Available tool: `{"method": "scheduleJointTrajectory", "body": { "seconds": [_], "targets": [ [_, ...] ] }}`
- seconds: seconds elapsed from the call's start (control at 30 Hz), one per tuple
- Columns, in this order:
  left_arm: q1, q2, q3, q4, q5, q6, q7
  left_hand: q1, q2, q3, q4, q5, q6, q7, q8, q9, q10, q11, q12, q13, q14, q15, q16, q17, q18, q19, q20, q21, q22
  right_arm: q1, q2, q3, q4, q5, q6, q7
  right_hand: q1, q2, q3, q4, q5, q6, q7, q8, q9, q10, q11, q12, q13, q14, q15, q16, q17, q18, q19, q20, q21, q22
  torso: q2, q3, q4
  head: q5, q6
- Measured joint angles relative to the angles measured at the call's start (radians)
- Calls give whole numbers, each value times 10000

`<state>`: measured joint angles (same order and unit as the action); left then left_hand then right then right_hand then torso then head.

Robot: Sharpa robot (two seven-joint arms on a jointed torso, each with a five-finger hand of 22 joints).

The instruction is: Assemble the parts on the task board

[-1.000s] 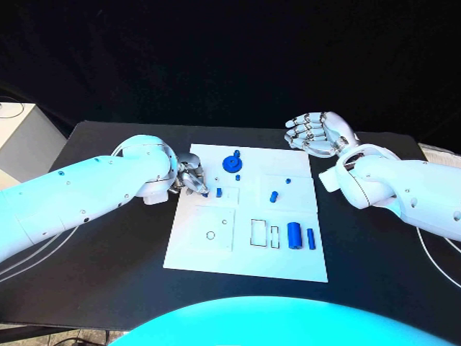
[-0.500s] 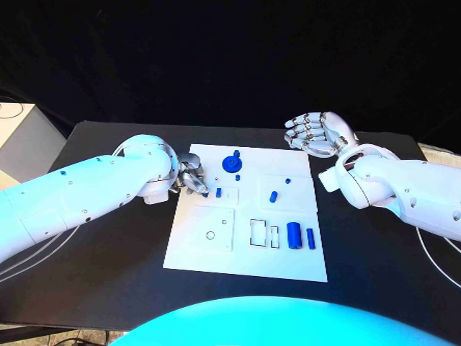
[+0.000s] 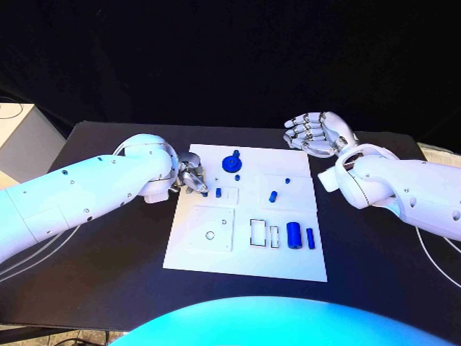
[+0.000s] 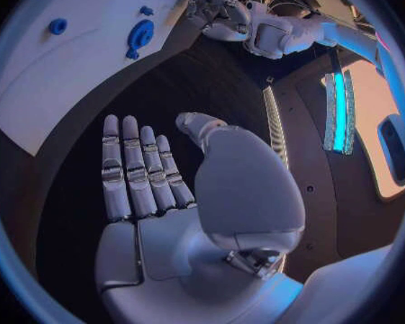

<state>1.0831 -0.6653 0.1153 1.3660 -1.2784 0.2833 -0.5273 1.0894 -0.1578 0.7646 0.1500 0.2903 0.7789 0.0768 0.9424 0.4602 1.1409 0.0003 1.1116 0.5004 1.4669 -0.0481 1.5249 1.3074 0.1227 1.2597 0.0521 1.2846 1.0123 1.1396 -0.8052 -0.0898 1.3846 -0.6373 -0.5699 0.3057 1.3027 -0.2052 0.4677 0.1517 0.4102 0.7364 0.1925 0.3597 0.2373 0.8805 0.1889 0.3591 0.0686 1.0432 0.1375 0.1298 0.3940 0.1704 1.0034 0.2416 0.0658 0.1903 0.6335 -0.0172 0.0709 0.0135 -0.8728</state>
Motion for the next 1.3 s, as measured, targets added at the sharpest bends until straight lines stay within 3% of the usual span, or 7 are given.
{"method": "scheduleJointTrajectory", "body": {
  "seconds": [0.63,0.9,1.3],
  "targets": [
    [-6,-120,-51,121,-98,97,-22,-34,-33,1,1,266,131,13,-51,-40,305,-54,152,311,1,-75,105,0,0,82,-8,118,185,0,-5,0,2,2,17,1,0,0,0,0,0,0,0,0,1,0,0,0,1,0,0,0,0,0,0,0,0,0,-9,-13,12,9,0],
    [-9,-131,-48,127,-110,111,-22,-150,-70,1,1,552,170,-25,-76,-41,446,-91,212,518,1,-74,162,0,2,162,-17,156,256,0,-1,0,1,3,23,1,0,0,0,0,0,0,0,0,1,0,0,0,1,0,0,0,1,0,0,0,0,0,-9,-7,9,26,0],
    [-10,-106,-48,116,-138,100,-59,-176,-96,1,1,563,237,-24,-85,-41,448,-89,212,529,0,-74,162,0,1,161,-17,195,278,-1,2,0,0,4,30,4,0,0,0,0,0,0,0,0,2,0,0,0,1,0,0,0,1,0,0,0,0,1,-9,2,2,36,0]
  ]
}}
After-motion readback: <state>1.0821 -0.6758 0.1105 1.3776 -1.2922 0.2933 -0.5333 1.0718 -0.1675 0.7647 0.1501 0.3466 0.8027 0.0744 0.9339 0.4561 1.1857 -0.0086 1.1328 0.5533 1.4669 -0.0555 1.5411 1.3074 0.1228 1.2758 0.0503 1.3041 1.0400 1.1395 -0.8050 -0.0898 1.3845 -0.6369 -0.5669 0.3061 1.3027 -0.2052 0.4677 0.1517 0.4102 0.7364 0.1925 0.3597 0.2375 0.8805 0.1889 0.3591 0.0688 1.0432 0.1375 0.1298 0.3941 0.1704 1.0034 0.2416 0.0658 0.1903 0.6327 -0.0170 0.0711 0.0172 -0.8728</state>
